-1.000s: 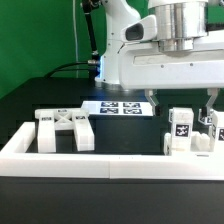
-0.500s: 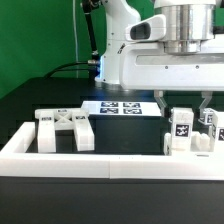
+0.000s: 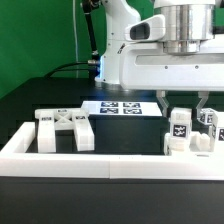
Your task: Assemble chair
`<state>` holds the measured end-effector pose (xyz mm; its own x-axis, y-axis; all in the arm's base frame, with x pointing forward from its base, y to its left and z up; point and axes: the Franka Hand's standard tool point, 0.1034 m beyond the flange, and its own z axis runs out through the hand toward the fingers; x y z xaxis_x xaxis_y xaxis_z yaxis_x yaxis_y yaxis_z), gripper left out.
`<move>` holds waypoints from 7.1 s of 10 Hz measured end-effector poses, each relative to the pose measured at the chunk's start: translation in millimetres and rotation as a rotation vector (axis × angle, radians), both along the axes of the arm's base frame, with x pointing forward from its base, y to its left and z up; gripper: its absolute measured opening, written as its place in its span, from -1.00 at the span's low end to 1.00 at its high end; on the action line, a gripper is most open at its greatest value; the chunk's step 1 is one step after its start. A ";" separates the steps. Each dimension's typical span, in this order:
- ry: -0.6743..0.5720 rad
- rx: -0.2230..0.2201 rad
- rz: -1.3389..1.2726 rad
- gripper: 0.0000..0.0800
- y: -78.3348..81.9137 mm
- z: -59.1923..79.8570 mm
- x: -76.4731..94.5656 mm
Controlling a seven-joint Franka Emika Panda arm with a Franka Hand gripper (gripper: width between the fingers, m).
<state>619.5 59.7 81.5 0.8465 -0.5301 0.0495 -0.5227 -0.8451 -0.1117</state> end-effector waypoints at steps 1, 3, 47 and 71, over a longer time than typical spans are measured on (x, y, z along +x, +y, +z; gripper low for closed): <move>0.003 0.013 -0.122 -0.28 0.5 -0.3 0.1; 0.000 0.038 -0.336 -0.28 -0.2 -0.4 1.4; 0.017 0.063 -0.655 -0.27 -4.7 -4.9 11.8; -0.016 -0.061 0.312 0.32 -9.9 -5.0 15.1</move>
Offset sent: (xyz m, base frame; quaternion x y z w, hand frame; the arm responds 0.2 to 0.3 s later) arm -0.0067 0.0008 -0.0083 0.0021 0.0059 0.2885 0.9575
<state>634.5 49.8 76.5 0.9667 -0.2404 0.0881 -0.2355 -0.9699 -0.0624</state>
